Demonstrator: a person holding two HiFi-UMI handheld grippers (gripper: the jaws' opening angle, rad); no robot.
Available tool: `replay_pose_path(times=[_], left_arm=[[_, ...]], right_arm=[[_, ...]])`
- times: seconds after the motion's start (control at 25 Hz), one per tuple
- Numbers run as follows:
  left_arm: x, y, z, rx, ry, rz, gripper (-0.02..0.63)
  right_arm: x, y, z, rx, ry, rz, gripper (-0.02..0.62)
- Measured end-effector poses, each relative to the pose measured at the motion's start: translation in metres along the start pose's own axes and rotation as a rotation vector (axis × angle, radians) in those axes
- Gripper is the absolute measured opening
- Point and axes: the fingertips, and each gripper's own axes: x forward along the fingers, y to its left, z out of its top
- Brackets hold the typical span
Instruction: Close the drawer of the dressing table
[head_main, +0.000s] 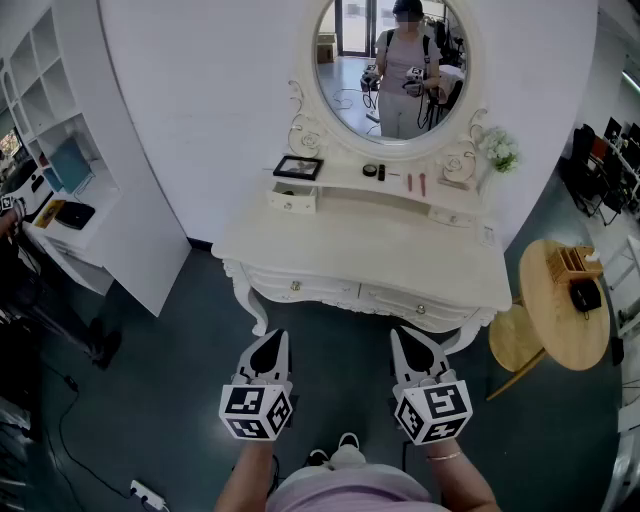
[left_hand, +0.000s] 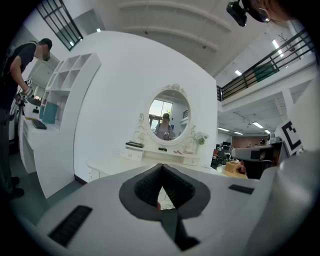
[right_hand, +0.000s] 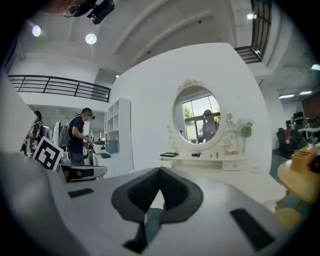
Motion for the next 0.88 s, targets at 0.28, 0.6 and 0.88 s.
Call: replay_pose_path(times=[0.28,0.6,0.88], left_arm=[[0.014,-0.002,0.003,0.005,-0.011,0.019,0.000],[0.021,-0.009,-0.002,0.022,-0.003,0.044,0.000],[0.026,-0.016,-0.007,0.034,0.007,0.072,0.016]], right_arm=[[0.011,-0.011,-0.001,0.010,0.001,0.033,0.002],[0.016,-0.023,-0.002,0.046,-0.014,0.056,0.002],[0.017,-0.035,-0.003,0.057,-0.016,0.075,0.003]])
